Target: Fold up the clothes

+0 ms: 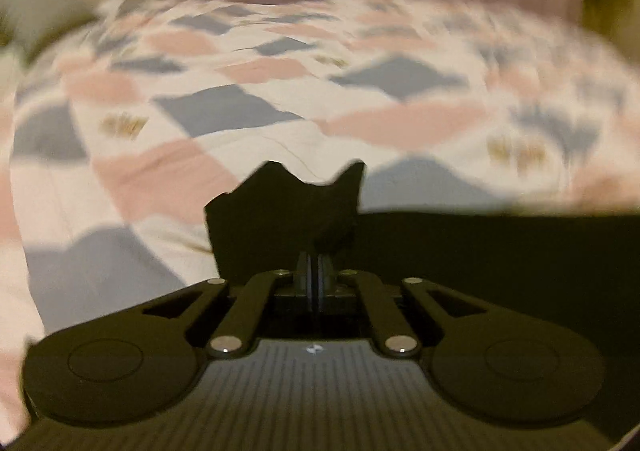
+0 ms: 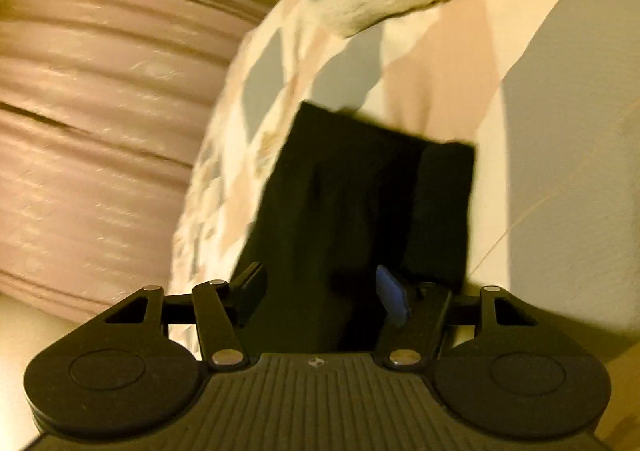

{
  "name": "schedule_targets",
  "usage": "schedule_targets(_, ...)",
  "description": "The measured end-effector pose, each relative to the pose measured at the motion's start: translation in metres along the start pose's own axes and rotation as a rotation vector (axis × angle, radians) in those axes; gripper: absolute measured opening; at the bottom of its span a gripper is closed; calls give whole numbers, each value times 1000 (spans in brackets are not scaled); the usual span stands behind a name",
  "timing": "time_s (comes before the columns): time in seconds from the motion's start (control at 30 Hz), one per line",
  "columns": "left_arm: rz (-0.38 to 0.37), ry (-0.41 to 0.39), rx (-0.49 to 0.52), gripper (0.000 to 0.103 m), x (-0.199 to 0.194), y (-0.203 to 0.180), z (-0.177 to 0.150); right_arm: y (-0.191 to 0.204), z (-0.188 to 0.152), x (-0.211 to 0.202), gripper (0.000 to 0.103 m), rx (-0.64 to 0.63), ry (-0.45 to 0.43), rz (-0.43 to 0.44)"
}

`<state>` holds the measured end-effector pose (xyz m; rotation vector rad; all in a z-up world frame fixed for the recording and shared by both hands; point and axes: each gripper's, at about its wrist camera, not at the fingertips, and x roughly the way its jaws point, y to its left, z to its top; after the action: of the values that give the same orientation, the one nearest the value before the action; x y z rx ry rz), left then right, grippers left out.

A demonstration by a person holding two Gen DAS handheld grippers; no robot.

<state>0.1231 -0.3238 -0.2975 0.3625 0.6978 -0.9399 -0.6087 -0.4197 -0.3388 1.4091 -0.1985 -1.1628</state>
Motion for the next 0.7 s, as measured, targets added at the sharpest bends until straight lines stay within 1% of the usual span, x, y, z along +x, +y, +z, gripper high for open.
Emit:
schedule_targets(0.07, -57, -20, -123, 1, -9, 20, -1, 0, 2, 2, 57, -5, -4, -39)
schedule_targets(0.1, -85, -25, -165, 2, -12, 28, -2, 0, 2, 4, 57, -10, -4, -54)
schedule_targets(0.13, -112, -24, -188, 3, -13, 33, -4, 0, 2, 7, 57, -14, -4, -69)
schedule_targets(0.23, -219, -21, -263, 11, -12, 44, -11, 5, 1, 15, 57, -45, -9, -109)
schedule_targets(0.27, -238, -22, -272, 19, -12, 45, -12, 7, 0, 19, 57, -62, -13, -120)
schedule_targets(0.33, -230, -27, -241, 27, -10, 41, -10, 11, -1, 21, 57, -98, -23, -143)
schedule_targets(0.37, -225, -30, -226, 27, -9, 39, -9, 13, -1, 20, 57, -116, -28, -155)
schedule_targets(0.4, -213, -33, -193, 28, -8, 35, -8, 14, -2, 19, 57, -133, -32, -167)
schedule_targets(0.43, -183, -32, -127, 29, -5, 26, -6, 16, -4, 17, 57, -147, -33, -176)
schedule_targets(0.53, -74, -19, 94, 32, 8, -3, -4, 18, -6, 16, 57, -168, -30, -198)
schedule_targets(0.6, -4, -14, 245, 32, 17, -21, -7, 19, -6, 16, 57, -180, -27, -208)
schedule_targets(0.63, 29, -18, 329, 30, 21, -29, -11, 20, -6, 16, 57, -191, -25, -214)
schedule_targets(0.67, 57, -22, 395, 12, 23, -36, -13, 22, -7, 18, 51, -215, -21, -224)
schedule_targets(0.7, 76, -26, 430, 2, 22, -38, -15, 24, -7, 19, 29, -254, -18, -246)
